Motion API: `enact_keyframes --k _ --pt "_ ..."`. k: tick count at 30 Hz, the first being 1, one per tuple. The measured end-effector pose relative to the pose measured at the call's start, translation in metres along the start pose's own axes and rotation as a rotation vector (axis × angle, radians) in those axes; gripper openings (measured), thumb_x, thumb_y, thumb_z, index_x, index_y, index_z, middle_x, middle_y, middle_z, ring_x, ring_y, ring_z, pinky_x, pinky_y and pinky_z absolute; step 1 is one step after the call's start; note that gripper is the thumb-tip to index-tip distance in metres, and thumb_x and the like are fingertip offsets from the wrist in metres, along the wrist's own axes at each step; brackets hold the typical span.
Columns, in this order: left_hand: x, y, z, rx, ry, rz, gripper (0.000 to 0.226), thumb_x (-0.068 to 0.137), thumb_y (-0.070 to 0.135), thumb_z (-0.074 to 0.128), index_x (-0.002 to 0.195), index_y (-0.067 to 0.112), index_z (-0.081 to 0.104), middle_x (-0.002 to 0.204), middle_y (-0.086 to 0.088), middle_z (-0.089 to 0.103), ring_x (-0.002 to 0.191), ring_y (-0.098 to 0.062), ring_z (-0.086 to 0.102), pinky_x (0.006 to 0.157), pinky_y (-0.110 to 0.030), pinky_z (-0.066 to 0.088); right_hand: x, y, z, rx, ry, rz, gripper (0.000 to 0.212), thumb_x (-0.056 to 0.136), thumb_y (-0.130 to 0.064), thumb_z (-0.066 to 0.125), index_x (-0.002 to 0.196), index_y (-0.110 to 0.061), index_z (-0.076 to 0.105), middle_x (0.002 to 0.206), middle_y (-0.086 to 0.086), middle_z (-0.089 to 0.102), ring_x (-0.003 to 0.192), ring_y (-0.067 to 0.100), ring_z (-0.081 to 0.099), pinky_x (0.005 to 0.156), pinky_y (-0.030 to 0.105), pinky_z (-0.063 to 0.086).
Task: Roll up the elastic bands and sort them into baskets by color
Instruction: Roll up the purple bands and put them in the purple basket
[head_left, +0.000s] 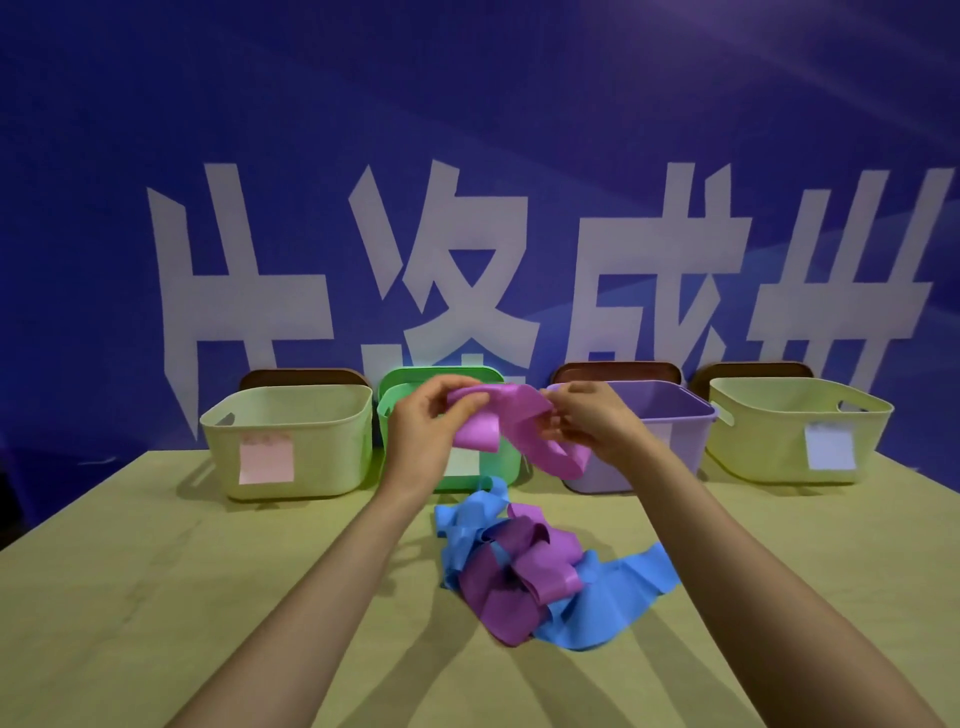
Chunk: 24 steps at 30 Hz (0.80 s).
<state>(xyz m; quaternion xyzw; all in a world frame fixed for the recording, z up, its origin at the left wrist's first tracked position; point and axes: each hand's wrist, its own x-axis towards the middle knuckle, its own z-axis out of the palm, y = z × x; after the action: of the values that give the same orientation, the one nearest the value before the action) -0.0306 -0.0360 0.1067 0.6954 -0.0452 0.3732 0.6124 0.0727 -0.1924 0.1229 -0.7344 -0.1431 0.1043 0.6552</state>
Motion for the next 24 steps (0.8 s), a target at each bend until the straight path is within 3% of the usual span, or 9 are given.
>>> enact_keyframes --k 4,7,9,11,14,17,21,24 --pt "0.013 0.008 -0.003 0.179 0.073 0.006 0.009 0.08 0.026 0.072 0.078 0.033 0.068 0.094 0.005 0.052 0.083 -0.002 0.052 0.077 -0.009 0.043 -0.017 0.001 0.001 -0.27 -0.082 0.008 0.029 0.097 -0.021 0.052 0.075 -0.004 0.062 0.062 0.007 0.059 0.049 0.012 0.055 0.05 0.019 0.05" --pt "0.016 0.019 -0.001 0.076 -0.002 -0.074 0.005 0.086 0.027 0.066 0.088 0.025 0.07 0.099 0.001 0.059 0.088 -0.006 0.056 0.072 -0.008 0.045 -0.025 -0.002 0.005 -0.565 -0.042 -0.043 0.053 0.099 -0.043 0.042 0.071 -0.005 0.065 0.056 0.003 0.056 0.048 0.012 0.05 0.047 0.018 0.043" --pt "0.015 0.027 0.0 -0.041 -0.043 -0.17 0.011 0.088 0.023 0.065 0.095 0.016 0.068 0.095 -0.002 0.064 0.083 -0.009 0.058 0.062 -0.01 0.047 -0.03 -0.006 0.008 -0.451 -0.006 -0.165 0.05 0.098 -0.045 0.042 0.077 -0.007 0.067 0.065 0.002 0.06 0.059 0.011 0.054 0.054 0.019 0.047" --pt "0.015 0.033 0.0 -0.101 -0.018 -0.214 0.012 0.087 0.022 0.066 0.095 0.014 0.068 0.095 -0.003 0.065 0.083 -0.012 0.059 0.06 -0.012 0.048 -0.04 -0.012 0.011 -0.164 -0.117 -0.272 0.042 0.093 -0.048 0.048 0.092 -0.01 0.068 0.086 0.003 0.067 0.079 0.013 0.063 0.071 0.022 0.053" --pt "0.013 0.039 -0.002 -0.07 -0.002 -0.2 0.016 0.086 0.025 0.067 0.097 0.014 0.071 0.096 -0.002 0.069 0.087 -0.013 0.062 0.073 -0.022 0.051 -0.052 -0.016 0.014 -0.063 -0.268 -0.398 0.042 0.081 -0.045 0.065 0.109 -0.014 0.065 0.107 0.003 0.069 0.102 0.014 0.065 0.088 0.027 0.054" --pt "0.008 0.05 -0.005 -0.039 0.003 -0.178 0.011 0.086 0.021 0.067 0.093 0.013 0.07 0.088 0.001 0.069 0.083 -0.011 0.062 0.074 -0.023 0.051 -0.064 -0.019 0.022 -0.129 -0.227 -0.431 0.036 0.081 -0.026 0.072 0.112 -0.01 0.06 0.099 0.01 0.067 0.094 0.018 0.065 0.085 0.031 0.053" --pt "-0.007 0.065 -0.012 -0.08 -0.041 -0.171 0.015 0.081 0.012 0.071 0.096 0.011 0.069 0.09 -0.001 0.071 0.084 -0.011 0.066 0.073 -0.021 0.053 -0.083 -0.026 0.026 -0.036 -0.241 -0.431 0.038 0.083 -0.04 0.064 0.114 -0.02 0.057 0.096 0.004 0.067 0.093 0.016 0.066 0.082 0.032 0.054" --pt "-0.02 0.074 -0.018 -0.079 -0.052 -0.217 0.021 0.077 0.011 0.076 0.095 0.015 0.067 0.095 -0.003 0.071 0.091 -0.017 0.068 0.079 -0.03 0.055 -0.097 -0.028 0.03 -0.076 -0.22 -0.509 0.021 0.088 -0.027 0.064 0.103 -0.012 0.064 0.101 0.019 0.063 0.092 0.022 0.064 0.083 0.039 0.054"
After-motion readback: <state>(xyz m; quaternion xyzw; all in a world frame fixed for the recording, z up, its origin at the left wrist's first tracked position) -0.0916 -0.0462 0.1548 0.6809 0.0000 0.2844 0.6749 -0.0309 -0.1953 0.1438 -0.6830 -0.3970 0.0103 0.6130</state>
